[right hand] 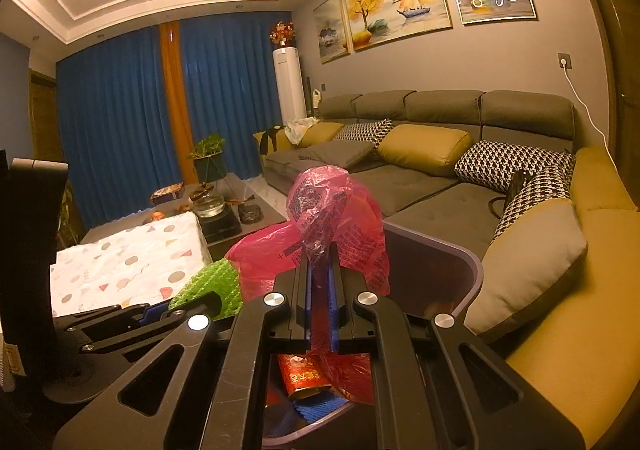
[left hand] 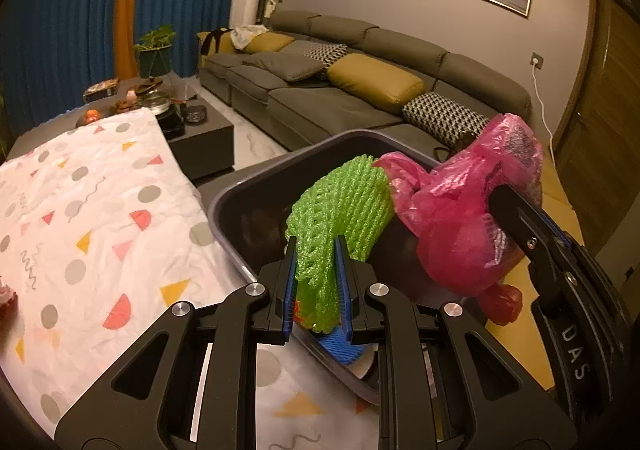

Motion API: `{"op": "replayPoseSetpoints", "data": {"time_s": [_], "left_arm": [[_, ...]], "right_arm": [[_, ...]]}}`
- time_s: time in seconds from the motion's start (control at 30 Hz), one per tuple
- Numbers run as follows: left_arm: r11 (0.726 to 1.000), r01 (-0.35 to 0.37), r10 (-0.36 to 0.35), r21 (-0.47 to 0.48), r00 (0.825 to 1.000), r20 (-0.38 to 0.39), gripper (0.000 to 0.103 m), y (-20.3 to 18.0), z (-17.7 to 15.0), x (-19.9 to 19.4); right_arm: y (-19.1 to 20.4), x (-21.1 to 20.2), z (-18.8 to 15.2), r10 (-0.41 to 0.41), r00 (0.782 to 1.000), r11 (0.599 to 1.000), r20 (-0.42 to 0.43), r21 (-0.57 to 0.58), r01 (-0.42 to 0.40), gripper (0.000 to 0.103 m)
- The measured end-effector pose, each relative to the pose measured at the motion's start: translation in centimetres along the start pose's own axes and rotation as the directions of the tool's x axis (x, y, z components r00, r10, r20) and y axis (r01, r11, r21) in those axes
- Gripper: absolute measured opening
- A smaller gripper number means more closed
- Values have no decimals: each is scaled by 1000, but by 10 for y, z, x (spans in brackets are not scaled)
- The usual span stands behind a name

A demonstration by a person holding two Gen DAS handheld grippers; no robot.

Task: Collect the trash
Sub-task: 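Open both tools to drop the net and bag into the bin, then move both open tools back over the remaining trash on the table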

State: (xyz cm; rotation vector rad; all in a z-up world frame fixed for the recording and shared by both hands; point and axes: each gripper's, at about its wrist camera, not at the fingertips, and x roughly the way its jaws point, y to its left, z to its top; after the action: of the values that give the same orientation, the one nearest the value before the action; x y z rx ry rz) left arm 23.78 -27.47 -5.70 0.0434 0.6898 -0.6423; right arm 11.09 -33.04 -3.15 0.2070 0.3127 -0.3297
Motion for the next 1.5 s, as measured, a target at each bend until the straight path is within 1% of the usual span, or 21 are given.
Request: {"op": "replayPoseSetpoints", "data": {"time_s": [0.1,0.3,0.4,0.43,0.47,0.5,0.57,0.6,0.67,0.73,0.77,0.83,0.9,0.97,1.03,1.1,1.17,1.23,1.33,1.47,1.5], "left_arm": [[1000,4,-4,7,1000,-7,17,-2,-1,1],[1000,23,-23,1,1000,-17,22,-1,-1,3],[999,41,-40,5,999,-19,27,-3,-1,3],[999,42,-42,4,999,-18,33,-3,-2,3],[999,39,-39,3,999,-16,41,-3,-2,3],[999,38,-38,1,999,-14,46,-3,-2,2],[999,35,-35,-13,999,-9,61,1,-2,0],[999,31,-31,-20,999,-6,65,3,-3,-1],[999,12,-12,-38,1000,5,73,10,-2,-5],[998,-8,9,-57,1000,15,80,18,-3,-10],[998,-14,16,-67,1000,20,82,22,-4,-14],[997,-27,29,-74,999,25,84,28,-6,-22],[996,-49,52,-73,998,41,85,34,-9,-33],[994,-81,86,-77,994,64,86,41,-13,-48],[990,-109,117,-87,989,88,88,49,-16,-63],[984,-152,162,-91,980,116,91,56,-19,-80],[974,-209,221,-90,965,141,91,65,-25,-96],[961,-260,273,-99,950,151,91,76,-31,-111],[938,-318,338,-136,927,161,95,96,-43,-139],[904,-386,415,-183,895,164,96,122,-56,-173],[890,-411,444,-198,881,164,96,130,-61,-184]], "right_arm": [[-2,2,1,-4,1000,1000,-4,1,4,7],[-5,6,2,-2,1000,1000,-12,11,2,7],[-8,8,1,-4,1000,1000,-17,15,4,7],[-8,8,1,-3,1000,1000,-20,17,4,7],[-10,8,1,-3,1000,1000,-21,19,4,7],[-10,9,2,-3,1000,1000,-23,20,4,7],[-13,11,3,1,1000,1000,-25,27,0,8],[-14,11,3,4,1000,1000,-27,29,-3,9],[-16,12,2,5,999,999,-31,33,-4,18],[-17,12,1,7,999,999,-34,35,-6,26],[-18,13,2,8,999,999,-35,34,-7,27],[-18,12,2,10,999,1000,-35,29,-9,30],[-17,11,2,10,999,1000,-34,24,-9,36],[-17,9,1,10,1000,1000,-30,24,-9,44],[-16,4,1,12,1000,1000,-21,25,-12,50],[-12,1,0,13,1000,1000,-16,22,-13,56],[-8,-6,-1,10,1000,1000,-9,14,-10,67],[-4,-12,-2,7,1000,1000,-3,11,-7,73],[5,-22,-1,12,1000,1000,6,7,-12,80],[26,-36,0,52,999,998,13,-20,-52,82],[34,-39,0,67,998,997,12,-26,-67,83]]}}
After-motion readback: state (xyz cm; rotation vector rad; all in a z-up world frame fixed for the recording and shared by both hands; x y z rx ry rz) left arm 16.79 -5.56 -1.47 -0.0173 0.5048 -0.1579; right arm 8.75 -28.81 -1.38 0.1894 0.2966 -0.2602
